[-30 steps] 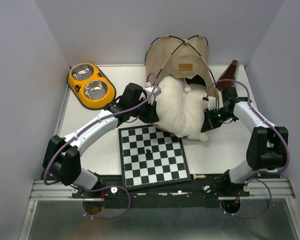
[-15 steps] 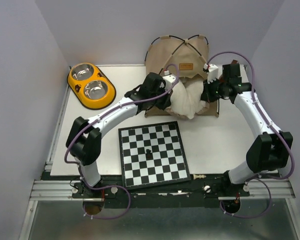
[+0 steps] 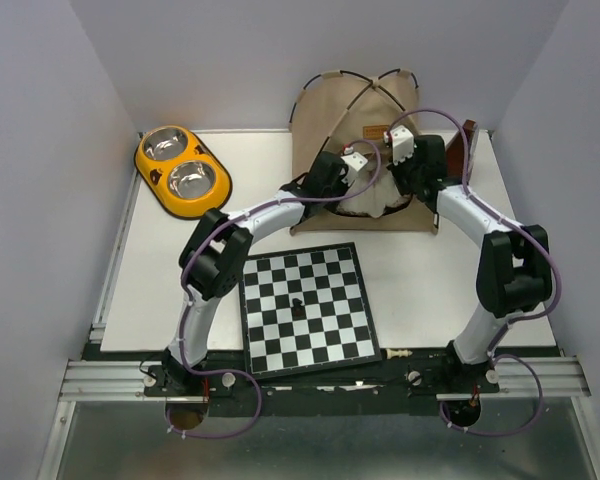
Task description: Set up the pet tent
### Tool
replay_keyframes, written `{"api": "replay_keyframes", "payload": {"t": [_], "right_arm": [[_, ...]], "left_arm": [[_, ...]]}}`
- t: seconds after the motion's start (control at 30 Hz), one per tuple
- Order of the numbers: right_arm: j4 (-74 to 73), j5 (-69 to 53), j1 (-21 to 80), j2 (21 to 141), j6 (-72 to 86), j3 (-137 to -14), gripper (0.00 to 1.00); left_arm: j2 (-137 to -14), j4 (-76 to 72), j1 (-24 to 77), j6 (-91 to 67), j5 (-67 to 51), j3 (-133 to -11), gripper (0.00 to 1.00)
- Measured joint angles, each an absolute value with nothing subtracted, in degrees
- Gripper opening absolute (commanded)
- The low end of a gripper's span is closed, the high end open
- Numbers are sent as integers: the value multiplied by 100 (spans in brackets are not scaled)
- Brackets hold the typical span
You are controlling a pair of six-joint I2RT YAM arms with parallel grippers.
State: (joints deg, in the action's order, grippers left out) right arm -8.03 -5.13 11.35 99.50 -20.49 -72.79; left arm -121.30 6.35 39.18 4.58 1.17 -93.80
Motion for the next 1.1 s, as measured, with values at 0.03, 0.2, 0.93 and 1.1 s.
{"api": "replay_keyframes", "payload": {"t": [0.03, 0.2, 0.93, 1.1], "right_arm": [[-668, -403, 1160, 10016, -2112, -7262, 1], [320, 110, 1323, 9992, -2252, -6729, 48], [-2536, -2681, 1516, 7308, -2926, -6694, 81], [-2724, -3020, 1562, 6991, -3017, -6372, 43]], "left_arm": [[-12147, 600, 3896, 482, 196, -9360, 19], [-12070, 200, 3806, 567, 467, -8993, 85], [-9089, 1793, 3675, 1022, -3621, -8350, 99], [-8370, 2084, 3048, 617, -3743, -7603, 99]]}}
